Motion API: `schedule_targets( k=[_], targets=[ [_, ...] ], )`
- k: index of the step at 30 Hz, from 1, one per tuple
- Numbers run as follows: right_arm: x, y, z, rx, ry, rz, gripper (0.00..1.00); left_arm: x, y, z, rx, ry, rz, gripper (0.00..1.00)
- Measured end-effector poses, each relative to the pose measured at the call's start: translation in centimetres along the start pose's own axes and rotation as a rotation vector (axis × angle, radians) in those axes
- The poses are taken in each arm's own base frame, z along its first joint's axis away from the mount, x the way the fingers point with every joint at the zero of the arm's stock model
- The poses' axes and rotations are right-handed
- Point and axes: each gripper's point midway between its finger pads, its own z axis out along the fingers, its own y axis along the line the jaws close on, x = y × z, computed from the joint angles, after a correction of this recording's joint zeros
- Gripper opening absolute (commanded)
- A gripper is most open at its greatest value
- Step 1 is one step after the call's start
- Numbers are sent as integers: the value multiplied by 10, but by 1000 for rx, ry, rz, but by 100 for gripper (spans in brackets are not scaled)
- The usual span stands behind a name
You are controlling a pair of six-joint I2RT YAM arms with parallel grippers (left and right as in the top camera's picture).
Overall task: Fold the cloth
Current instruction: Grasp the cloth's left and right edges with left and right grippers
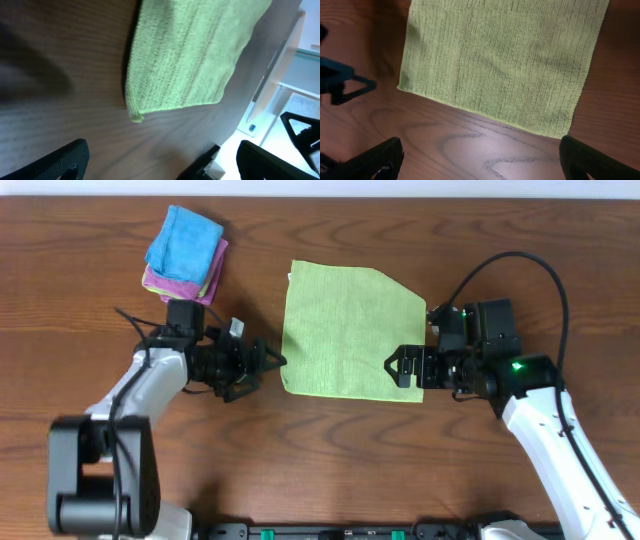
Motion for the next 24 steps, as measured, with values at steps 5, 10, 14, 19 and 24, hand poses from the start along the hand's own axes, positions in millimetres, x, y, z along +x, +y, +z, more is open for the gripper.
schedule_targets(
  k=[5,10,14,19,24],
  targets=[
    [0,2,0,-11,3,3,99,2,8,17,-1,46,-28,95],
    [1,3,0,-17,4,4,99,9,5,40,-1,93,-17,95],
    [1,3,0,-19,5,7,99,12,-5,53,25,113,-2,89],
    [1,4,0,-24,7,15,99,8,-4,63,18,107,-19,60],
    [4,4,0,-24,18,20,99,4,10,72,-16,107,-54,13]
  ],
)
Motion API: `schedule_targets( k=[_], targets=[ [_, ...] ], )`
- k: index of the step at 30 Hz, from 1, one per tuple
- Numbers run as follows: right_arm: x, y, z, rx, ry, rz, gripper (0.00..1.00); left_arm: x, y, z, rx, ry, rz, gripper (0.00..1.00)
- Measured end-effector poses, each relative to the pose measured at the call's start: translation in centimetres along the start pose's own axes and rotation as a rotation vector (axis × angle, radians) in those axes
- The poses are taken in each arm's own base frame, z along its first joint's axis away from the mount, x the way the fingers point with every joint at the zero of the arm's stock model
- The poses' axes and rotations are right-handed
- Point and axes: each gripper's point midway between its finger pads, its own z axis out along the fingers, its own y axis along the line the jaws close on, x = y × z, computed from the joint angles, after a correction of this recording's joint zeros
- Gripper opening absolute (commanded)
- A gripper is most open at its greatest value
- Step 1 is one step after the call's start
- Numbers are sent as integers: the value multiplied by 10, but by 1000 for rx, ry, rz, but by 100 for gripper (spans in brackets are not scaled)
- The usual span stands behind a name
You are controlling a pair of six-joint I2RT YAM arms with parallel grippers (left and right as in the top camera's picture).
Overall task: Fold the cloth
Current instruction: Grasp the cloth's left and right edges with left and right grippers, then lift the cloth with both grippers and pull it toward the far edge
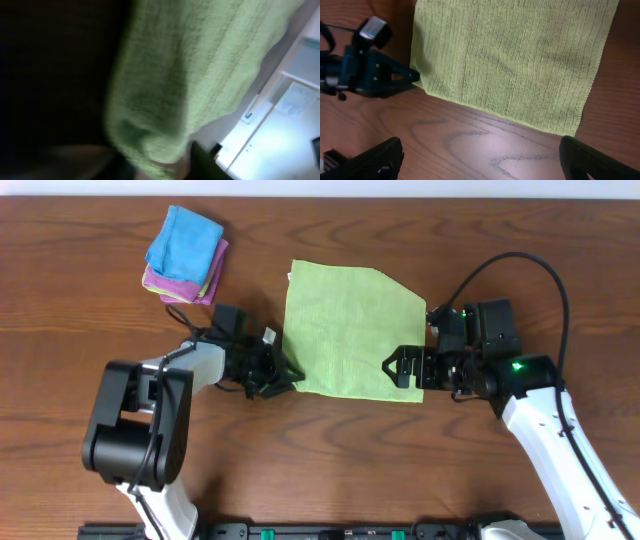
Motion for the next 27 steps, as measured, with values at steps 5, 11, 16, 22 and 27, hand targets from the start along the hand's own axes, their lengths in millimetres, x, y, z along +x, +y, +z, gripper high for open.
schedule_targets(
  k=[5,11,16,22,27],
  targets=[
    [8,-4,0,19,31,18,99,-4,5,4,-10,-3,7,6],
    [11,-13,2,64,35,23,99,-4,5,4,-7,-1,37,6],
    [30,-30,21,83,58,41,99,0,5,2,-15,7,58,6],
    [57,-49,43,102,85,105,99,12,-7,-15,-28,3,103,6],
    [62,-56,55,94,49,146,97,20,-19,-27,-24,-11,147,6]
  ],
)
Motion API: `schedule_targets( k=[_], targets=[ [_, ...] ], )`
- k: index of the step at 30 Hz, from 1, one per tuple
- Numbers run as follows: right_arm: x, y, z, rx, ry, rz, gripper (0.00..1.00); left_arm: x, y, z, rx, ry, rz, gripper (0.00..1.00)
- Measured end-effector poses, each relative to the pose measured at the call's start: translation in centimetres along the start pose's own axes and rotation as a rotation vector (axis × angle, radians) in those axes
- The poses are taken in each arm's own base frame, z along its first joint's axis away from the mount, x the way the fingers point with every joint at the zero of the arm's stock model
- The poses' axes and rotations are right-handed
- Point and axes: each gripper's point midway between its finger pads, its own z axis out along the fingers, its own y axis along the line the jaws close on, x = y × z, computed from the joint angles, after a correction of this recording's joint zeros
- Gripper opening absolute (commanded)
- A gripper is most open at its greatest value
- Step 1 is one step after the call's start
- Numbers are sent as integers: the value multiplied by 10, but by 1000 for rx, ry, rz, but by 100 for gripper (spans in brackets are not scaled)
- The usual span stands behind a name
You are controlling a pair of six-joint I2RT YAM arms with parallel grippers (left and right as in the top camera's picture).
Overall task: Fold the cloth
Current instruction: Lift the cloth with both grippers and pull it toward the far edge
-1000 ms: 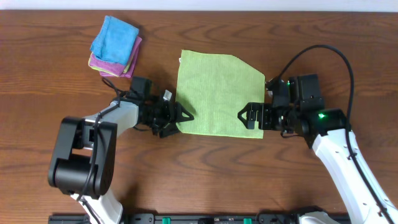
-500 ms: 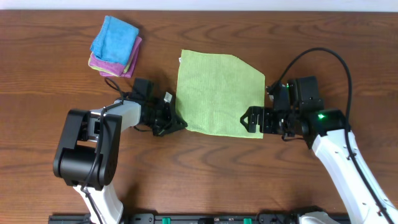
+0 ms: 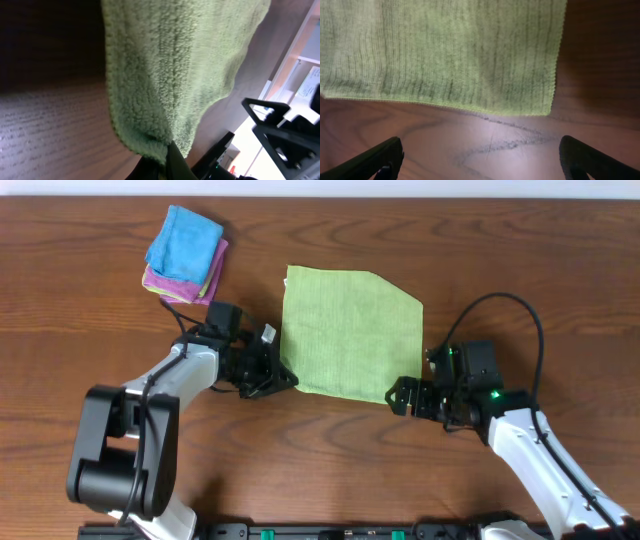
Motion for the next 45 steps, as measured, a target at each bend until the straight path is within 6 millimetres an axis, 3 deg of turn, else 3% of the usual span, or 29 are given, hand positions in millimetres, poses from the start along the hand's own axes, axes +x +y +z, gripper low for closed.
schedule_targets(
  k=[9,19,21,23,25,34,38,45],
  targets=[
    [8,-11,19,-6,-17,99,91,7,3,-1,-15,23,-4,6],
    [-1,-11,34,-23,-25,168,81,11,5,-1,-21,35,1,6],
    [-6,-8,37,-36,-32,171,72,12,5,-1,-22,38,1,6],
    [-9,-8,40,-45,-34,180,51,12,5,-1,-22,38,1,6],
    [-10,-9,43,-41,-36,186,1,12,5,-1,-22,38,1,6],
    [-13,-7,46,-59,-47,186,1,12,4,-1,-17,39,6,6],
    [-41,14,25,-112,-134,147,1,4,-7,-7,3,2,44,6],
    [-150,74,-54,-190,-449,26,1,-76,-92,-51,107,-284,255,6]
  ],
)
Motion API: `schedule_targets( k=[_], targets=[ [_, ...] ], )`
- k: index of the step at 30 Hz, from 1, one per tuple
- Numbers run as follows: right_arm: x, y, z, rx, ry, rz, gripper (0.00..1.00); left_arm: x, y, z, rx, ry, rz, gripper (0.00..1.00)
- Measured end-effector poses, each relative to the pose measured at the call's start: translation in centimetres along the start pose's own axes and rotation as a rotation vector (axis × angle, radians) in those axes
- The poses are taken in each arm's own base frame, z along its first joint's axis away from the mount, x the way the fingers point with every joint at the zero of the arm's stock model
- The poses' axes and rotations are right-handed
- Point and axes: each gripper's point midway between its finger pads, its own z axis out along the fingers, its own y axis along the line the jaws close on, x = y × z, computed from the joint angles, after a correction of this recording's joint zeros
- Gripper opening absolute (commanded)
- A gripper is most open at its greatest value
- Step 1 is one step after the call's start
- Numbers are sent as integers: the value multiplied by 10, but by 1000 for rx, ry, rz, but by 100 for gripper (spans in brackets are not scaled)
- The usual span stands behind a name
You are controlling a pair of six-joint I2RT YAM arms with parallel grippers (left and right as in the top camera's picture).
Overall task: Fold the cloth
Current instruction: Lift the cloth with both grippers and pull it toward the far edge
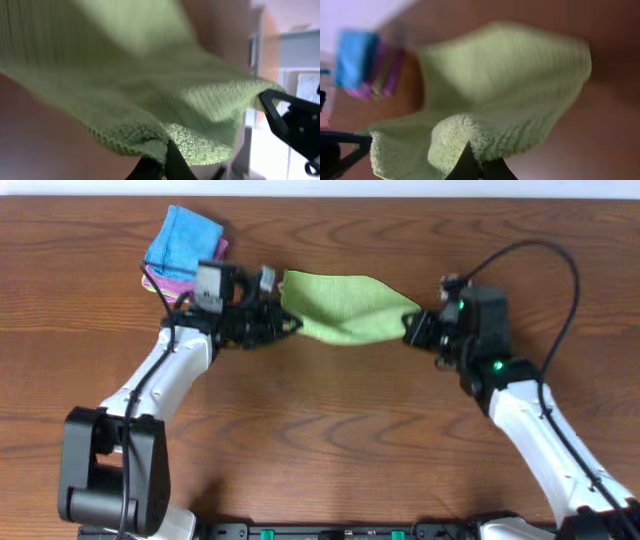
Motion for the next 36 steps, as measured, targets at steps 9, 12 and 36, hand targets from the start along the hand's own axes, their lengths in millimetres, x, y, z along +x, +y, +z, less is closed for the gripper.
schedule_targets(
  k=[9,12,36],
  targets=[
    [-81,22,23,11,-115,-85,1,-78,-45,-17,30,-228,104,6],
    [-96,17,36,32,-124,-96,1,-98,-48,-14,32,-263,117,6],
    [-152,62,6,-23,-150,-163,1,-140,-83,-32,70,-294,143,6]
  ],
)
